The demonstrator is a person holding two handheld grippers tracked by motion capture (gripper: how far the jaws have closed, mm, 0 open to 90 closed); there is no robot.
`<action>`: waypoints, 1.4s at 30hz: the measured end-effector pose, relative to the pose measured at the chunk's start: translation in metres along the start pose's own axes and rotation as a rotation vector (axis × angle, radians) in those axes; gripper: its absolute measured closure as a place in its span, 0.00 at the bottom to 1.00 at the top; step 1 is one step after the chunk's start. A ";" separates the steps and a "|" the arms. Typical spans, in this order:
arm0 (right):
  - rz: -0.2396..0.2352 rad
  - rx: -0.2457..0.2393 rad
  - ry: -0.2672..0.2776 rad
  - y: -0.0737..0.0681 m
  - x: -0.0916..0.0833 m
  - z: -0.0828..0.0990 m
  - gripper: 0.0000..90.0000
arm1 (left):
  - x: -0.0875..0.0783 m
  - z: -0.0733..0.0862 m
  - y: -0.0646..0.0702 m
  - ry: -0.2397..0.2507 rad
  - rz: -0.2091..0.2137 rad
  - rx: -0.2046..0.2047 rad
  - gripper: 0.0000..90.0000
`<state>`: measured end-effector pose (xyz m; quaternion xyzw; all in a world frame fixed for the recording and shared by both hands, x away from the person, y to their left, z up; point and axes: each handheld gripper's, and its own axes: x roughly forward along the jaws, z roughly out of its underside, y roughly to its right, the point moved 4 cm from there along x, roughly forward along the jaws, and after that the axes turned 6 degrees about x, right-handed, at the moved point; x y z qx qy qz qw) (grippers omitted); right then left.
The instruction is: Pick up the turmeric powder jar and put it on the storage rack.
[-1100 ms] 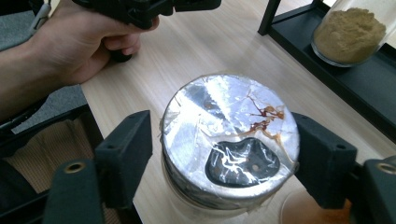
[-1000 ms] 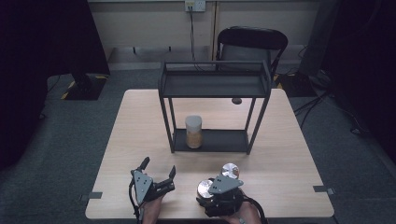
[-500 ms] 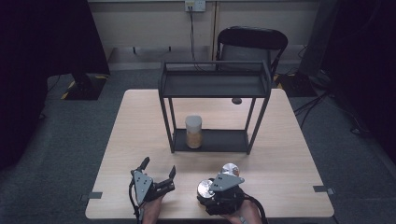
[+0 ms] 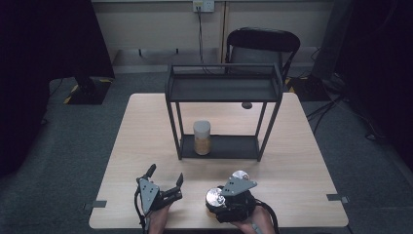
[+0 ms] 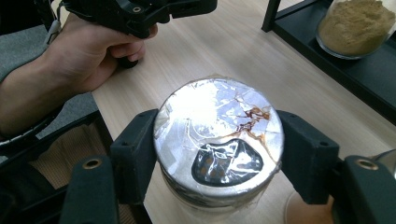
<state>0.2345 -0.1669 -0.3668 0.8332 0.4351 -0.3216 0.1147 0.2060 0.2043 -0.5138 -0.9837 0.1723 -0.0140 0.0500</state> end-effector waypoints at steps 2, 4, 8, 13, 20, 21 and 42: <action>0.000 -0.001 -0.002 0.000 0.000 -0.001 0.38 | 0.000 0.000 0.000 0.000 0.000 0.000 0.01; 0.001 0.000 -0.004 0.000 0.000 -0.001 0.38 | 0.000 0.000 0.000 0.000 0.000 0.000 0.01; 0.005 0.000 -0.008 -0.001 0.000 -0.002 0.38 | 0.000 0.000 0.000 0.000 0.000 -0.002 0.01; 0.008 0.002 -0.005 -0.002 0.000 -0.001 0.38 | 0.000 0.000 0.000 0.000 -0.001 -0.002 0.01; 0.016 0.005 -0.003 -0.003 0.000 -0.002 0.38 | 0.000 0.000 0.000 0.000 -0.002 -0.003 0.01; 0.019 0.002 -0.001 -0.004 0.000 -0.001 0.38 | 0.000 0.000 0.000 0.000 -0.002 -0.003 0.01; 0.032 0.009 -0.011 -0.006 0.000 -0.011 0.38 | 0.000 0.000 0.000 -0.002 -0.003 -0.004 0.01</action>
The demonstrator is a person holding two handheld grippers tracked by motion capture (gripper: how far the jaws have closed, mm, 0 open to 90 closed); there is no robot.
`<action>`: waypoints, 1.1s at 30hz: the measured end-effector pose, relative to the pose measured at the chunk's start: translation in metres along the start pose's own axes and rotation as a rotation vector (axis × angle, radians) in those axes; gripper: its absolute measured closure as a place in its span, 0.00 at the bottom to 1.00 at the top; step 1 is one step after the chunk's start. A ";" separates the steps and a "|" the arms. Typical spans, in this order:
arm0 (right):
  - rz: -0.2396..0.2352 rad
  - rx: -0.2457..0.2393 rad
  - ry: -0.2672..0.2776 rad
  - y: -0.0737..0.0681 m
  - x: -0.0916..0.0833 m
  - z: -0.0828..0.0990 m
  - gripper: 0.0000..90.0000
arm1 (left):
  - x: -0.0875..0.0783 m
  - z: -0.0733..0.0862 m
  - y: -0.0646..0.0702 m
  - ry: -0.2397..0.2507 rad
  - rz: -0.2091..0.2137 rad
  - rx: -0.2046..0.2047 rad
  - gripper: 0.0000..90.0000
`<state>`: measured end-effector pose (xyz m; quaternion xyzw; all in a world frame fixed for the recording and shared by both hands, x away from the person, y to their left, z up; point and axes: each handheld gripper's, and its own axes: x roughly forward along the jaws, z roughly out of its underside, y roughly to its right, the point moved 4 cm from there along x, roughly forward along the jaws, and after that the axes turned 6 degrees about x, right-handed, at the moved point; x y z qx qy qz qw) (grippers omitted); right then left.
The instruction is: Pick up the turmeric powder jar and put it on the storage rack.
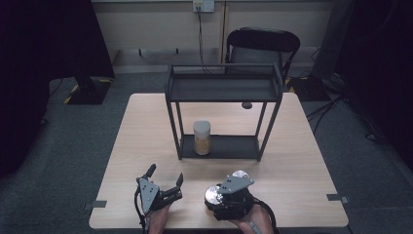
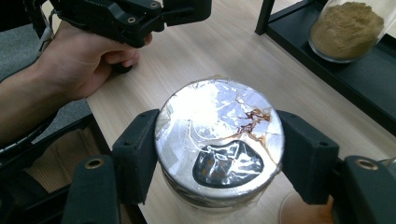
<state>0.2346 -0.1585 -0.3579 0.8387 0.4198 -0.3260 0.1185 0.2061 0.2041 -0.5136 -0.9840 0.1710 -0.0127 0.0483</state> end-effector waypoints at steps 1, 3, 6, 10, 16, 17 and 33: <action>0.002 0.000 0.001 0.000 0.000 -0.001 0.38 | 0.000 0.000 0.000 0.000 0.000 0.000 0.01; 0.002 0.000 0.003 0.000 -0.001 -0.002 0.38 | 0.000 0.000 0.000 -0.001 0.000 -0.001 0.01; 0.000 -0.002 0.006 0.001 -0.001 -0.004 0.38 | 0.000 0.000 0.000 0.000 0.000 0.000 0.01; -0.010 0.000 -0.001 0.002 0.000 -0.008 0.38 | 0.000 0.000 0.000 -0.001 0.001 0.001 0.01; -0.011 -0.005 -0.006 0.002 0.001 -0.012 0.38 | 0.000 0.000 0.000 0.000 0.001 0.000 0.01; -0.011 -0.007 -0.009 0.002 0.001 -0.014 0.38 | 0.000 0.000 0.000 0.000 0.001 0.000 0.01; -0.003 -0.002 -0.015 0.006 0.004 -0.033 0.38 | 0.000 0.000 0.000 0.002 0.001 0.002 0.01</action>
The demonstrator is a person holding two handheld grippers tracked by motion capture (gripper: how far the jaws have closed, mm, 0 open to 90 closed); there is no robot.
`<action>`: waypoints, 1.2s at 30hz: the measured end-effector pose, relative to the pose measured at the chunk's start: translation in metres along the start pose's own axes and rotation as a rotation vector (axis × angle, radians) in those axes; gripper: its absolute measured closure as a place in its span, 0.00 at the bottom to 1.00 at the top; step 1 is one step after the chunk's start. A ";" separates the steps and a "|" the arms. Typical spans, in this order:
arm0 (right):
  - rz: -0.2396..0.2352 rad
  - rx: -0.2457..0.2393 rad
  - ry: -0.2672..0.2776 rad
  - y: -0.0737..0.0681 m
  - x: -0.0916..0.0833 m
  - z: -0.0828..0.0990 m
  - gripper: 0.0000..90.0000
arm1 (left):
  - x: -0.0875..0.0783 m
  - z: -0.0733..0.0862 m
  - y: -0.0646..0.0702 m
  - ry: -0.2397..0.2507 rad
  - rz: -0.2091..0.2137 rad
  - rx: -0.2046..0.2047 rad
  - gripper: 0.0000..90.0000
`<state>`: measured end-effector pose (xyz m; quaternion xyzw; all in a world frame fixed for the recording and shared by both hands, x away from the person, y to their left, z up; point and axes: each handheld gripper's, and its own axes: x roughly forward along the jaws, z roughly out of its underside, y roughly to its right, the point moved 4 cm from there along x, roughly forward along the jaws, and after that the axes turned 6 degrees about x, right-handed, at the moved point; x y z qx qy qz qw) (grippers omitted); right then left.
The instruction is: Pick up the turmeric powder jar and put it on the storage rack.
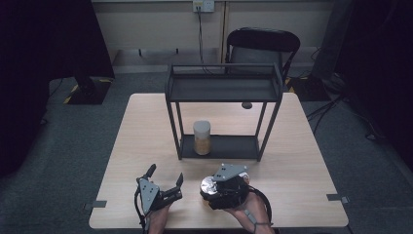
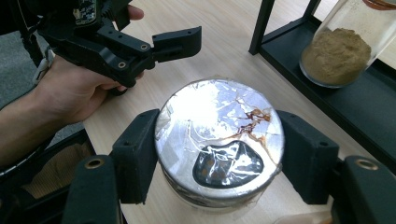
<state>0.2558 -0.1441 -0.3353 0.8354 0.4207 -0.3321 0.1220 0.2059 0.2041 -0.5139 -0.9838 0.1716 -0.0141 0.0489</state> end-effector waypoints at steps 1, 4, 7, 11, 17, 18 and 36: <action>0.000 -0.001 -0.003 0.000 0.000 -0.001 0.38 | 0.000 0.000 0.000 0.001 0.000 0.000 0.01; 0.001 0.003 -0.001 0.002 0.001 -0.003 0.38 | 0.000 0.000 0.000 0.000 0.000 0.000 0.01; 0.002 0.007 0.001 0.005 0.001 -0.006 0.38 | 0.000 0.000 0.000 0.000 -0.001 0.000 0.01; 0.008 0.012 0.001 0.006 0.001 -0.009 0.38 | 0.000 0.000 0.000 0.001 -0.001 0.000 0.01; 0.015 0.012 0.002 0.009 -0.001 -0.015 0.38 | 0.000 0.000 0.001 0.002 -0.002 0.001 0.01; 0.015 0.014 0.003 0.010 -0.001 -0.015 0.38 | 0.000 0.000 0.000 0.002 -0.002 0.000 0.01; 0.048 0.036 0.021 0.023 -0.003 -0.033 0.38 | 0.000 0.000 0.000 0.001 -0.003 -0.001 0.01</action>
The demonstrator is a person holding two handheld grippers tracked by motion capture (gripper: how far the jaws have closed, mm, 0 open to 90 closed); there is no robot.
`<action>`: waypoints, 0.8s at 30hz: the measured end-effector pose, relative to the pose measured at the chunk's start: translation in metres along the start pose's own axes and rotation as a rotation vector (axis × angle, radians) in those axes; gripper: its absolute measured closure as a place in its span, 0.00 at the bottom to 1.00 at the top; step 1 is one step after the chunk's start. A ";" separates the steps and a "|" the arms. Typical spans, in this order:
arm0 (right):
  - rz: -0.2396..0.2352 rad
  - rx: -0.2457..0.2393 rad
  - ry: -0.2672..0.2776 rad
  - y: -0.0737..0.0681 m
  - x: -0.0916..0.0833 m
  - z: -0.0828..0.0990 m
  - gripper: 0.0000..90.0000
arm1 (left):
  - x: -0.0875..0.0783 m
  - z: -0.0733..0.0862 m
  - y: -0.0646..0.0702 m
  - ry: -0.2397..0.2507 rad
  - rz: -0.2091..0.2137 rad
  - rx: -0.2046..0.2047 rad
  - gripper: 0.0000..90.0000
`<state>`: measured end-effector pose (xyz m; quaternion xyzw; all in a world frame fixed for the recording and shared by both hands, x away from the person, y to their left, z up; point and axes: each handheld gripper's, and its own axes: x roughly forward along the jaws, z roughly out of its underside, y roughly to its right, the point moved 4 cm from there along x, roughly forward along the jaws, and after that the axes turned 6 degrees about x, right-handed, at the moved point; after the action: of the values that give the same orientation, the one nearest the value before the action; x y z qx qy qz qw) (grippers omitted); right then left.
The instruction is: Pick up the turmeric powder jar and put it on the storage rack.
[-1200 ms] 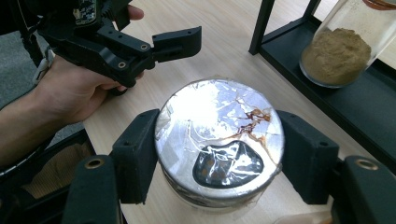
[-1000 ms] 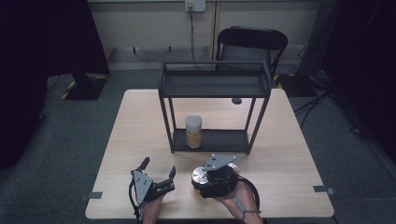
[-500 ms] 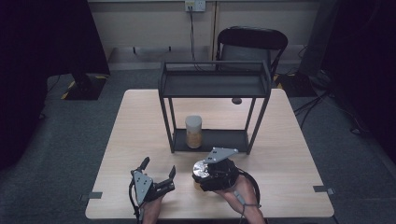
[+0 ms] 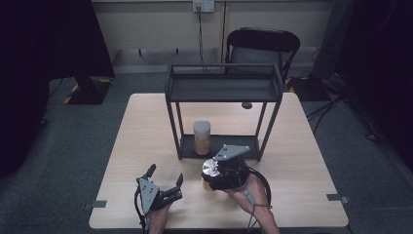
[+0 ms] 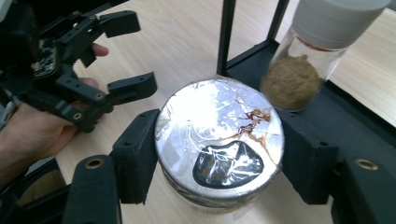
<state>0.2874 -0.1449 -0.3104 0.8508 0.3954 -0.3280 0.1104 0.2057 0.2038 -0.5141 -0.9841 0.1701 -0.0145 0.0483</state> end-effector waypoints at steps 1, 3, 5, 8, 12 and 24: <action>0.001 0.003 0.000 0.001 0.000 -0.001 0.38 | 0.000 0.000 0.000 0.000 0.000 0.000 0.01; 0.005 0.006 0.001 0.003 0.001 -0.002 0.38 | 0.000 0.000 0.000 -0.001 0.000 0.000 0.01; 0.011 0.009 0.003 0.006 0.001 -0.003 0.38 | 0.000 0.000 0.000 0.000 0.000 0.000 0.01; 0.020 0.016 0.009 0.008 0.000 -0.005 0.38 | 0.000 0.000 0.000 0.000 0.000 0.000 0.01; 0.026 0.030 0.022 0.012 -0.001 -0.008 0.39 | 0.000 0.000 0.000 0.001 0.000 -0.001 0.01; 0.052 0.045 0.028 0.020 0.004 -0.016 0.39 | 0.000 0.000 0.000 0.002 -0.001 0.000 0.01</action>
<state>0.3119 -0.1484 -0.3019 0.8674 0.3674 -0.3219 0.0944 0.2054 0.2037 -0.5143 -0.9842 0.1695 -0.0154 0.0483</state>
